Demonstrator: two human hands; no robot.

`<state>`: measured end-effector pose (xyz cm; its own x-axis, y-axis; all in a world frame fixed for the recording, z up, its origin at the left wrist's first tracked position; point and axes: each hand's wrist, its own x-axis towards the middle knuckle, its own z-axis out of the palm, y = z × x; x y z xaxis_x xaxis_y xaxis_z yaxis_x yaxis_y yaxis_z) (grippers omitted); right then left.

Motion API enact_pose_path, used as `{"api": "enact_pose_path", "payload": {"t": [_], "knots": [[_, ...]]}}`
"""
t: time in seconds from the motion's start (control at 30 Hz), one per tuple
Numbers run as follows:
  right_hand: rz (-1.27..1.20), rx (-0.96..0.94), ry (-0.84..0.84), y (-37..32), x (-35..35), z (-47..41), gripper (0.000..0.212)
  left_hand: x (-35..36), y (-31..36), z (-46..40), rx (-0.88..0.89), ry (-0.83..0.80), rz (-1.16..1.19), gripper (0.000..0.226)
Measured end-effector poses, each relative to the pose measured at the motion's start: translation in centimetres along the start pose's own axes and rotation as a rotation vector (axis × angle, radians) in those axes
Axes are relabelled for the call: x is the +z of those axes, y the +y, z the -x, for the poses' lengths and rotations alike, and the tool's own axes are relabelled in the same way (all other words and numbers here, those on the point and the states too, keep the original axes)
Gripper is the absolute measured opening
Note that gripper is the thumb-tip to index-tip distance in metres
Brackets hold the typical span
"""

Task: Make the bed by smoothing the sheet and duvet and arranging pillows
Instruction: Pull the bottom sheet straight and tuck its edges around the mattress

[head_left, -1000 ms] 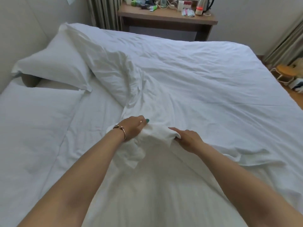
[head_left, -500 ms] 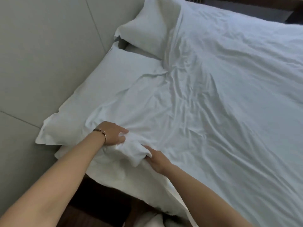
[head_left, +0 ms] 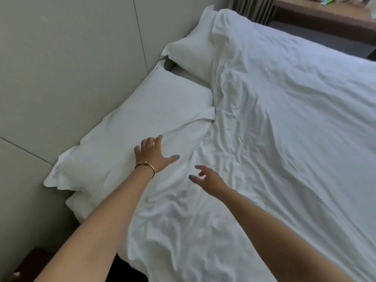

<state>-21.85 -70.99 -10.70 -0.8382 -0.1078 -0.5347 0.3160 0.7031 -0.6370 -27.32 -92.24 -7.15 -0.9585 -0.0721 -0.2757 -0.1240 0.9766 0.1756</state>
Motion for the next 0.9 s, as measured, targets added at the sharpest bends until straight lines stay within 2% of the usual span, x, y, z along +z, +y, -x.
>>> {"api": "enact_pose_path", "payload": {"t": [0.07,0.13,0.23,0.3,0.37,0.43,0.5,0.53,0.6,0.67,0.73,0.8,0.87,0.9], "knots": [[-0.025,0.013,0.141,-2.7,-2.3,-3.7,0.073,0.5,1.0,-2.6,-0.064,-0.087,-0.025,0.122],[-0.147,0.035,0.232,-5.3,-3.8,-7.5,0.083,2.2,1.9,-4.6,-0.043,-0.148,0.049,0.126],[-0.373,0.133,0.297,-8.3,-4.7,-12.5,0.104,4.9,2.4,-5.8,0.031,-0.222,0.255,0.095],[-0.453,0.201,0.341,-9.8,-4.7,-15.0,0.116,4.4,0.9,-5.9,0.089,-0.161,0.382,0.08],[-0.595,0.292,0.332,-10.9,-4.7,-16.2,0.124,2.2,-1.8,-5.3,0.147,-0.08,0.481,0.077],[-0.732,0.342,0.259,-11.8,-4.5,-16.4,0.126,0.1,-4.7,-4.0,0.211,-0.03,0.461,0.078],[-0.766,0.341,0.186,-13.1,-4.0,-15.4,0.114,-1.8,-7.1,-2.0,0.266,-0.03,0.411,0.083],[-0.766,0.306,0.187,-13.9,-3.5,-15.0,0.102,-2.7,-8.0,-0.9,0.293,-0.025,0.397,0.086],[-0.809,0.171,0.245,-16.0,-2.5,-13.4,0.075,-4.1,-9.6,1.2,0.336,0.031,0.401,0.09],[-0.867,0.003,0.281,-17.5,-1.5,-12.0,0.067,-5.0,-11.1,3.1,0.366,0.129,0.424,0.088],[-0.776,-0.104,0.265,-18.1,-0.5,-11.2,0.069,-4.9,-12.6,4.9,0.387,0.234,0.379,0.085],[-0.546,-0.122,0.186,-18.3,0.7,-11.0,0.074,-2.8,-14.7,5.6,0.308,0.241,0.36,0.079],[-0.296,-0.09,0.066,-18.4,2.7,-11.9,0.084,-0.1,-16.9,4.3,0.079,0.11,0.417,0.072],[-0.224,-0.041,0.022,-18.7,3.6,-12.5,0.088,0.6,-17.6,3.3,-0.026,-0.015,0.464,0.07]]}}
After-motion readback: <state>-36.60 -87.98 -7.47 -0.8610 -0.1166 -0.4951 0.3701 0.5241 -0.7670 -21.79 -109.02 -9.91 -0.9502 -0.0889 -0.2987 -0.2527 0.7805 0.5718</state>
